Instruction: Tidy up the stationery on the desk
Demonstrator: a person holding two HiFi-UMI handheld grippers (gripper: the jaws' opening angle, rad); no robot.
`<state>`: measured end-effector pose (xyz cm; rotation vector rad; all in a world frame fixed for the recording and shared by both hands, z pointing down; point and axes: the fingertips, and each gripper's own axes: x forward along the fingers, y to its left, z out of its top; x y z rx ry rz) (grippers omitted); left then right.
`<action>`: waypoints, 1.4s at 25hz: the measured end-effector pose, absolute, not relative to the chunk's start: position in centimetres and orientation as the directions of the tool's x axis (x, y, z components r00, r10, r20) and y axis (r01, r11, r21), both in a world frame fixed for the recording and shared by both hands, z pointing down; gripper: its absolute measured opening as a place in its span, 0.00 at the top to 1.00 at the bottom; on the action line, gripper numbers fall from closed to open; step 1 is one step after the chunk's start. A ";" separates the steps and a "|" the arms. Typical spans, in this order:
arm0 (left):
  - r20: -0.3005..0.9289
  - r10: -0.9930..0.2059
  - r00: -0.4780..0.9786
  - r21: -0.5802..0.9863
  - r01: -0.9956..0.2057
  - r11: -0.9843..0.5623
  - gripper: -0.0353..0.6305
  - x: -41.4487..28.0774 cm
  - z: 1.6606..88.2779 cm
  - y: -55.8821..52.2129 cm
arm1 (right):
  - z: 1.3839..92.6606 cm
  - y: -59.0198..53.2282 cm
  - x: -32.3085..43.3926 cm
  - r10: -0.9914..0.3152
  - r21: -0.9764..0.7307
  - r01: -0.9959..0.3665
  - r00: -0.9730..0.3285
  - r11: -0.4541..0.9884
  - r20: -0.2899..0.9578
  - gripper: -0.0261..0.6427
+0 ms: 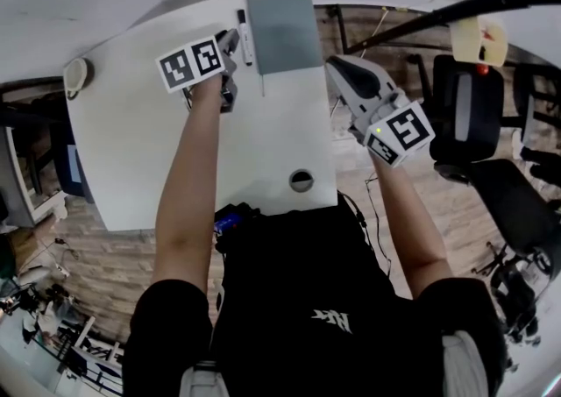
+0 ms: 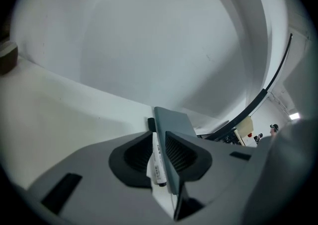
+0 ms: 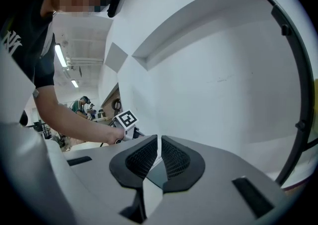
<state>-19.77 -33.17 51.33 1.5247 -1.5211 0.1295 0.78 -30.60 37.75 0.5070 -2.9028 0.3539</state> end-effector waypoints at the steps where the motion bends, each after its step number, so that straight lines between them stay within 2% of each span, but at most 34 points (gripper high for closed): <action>1: 0.644 -0.733 0.220 0.521 -0.828 0.209 0.83 -19.9 50.7 -32.9 | 37.4 -30.3 0.7 -0.311 -0.197 -0.351 -0.928 0.915 0.205 0.89; 9: 0.477 -0.845 0.243 0.509 -0.860 0.040 0.94 -20.1 42.5 -29.6 | 33.5 -26.6 0.2 -0.315 -0.151 -0.335 -0.938 0.930 0.143 0.89; 15: 0.238 -0.907 0.347 0.434 -0.874 -0.221 0.94 -21.5 33.9 -23.7 | 30.1 -22.3 -3.3 -0.316 -0.091 -0.323 -0.945 0.942 0.080 0.89; 22: 0.013 -0.881 0.473 0.295 -0.844 -0.448 0.94 -19.0 23.2 -11.7 | 24.0 -13.2 -3.1 -0.294 -0.043 -0.294 -0.956 0.955 0.007 0.89; 29: -0.099 -0.840 0.533 0.195 -0.817 -0.542 0.94 -19.3 19.1 3.8 | 21.7 0.2 -5.2 -0.179 -0.034 -0.178 -0.984 0.983 -0.025 0.89; 35: -0.070 -0.858 0.509 0.201 -0.835 -0.512 0.94 -19.4 21.9 13.3 | 22.9 8.7 -5.7 -0.071 -0.109 -0.067 -0.997 0.992 -0.033 0.89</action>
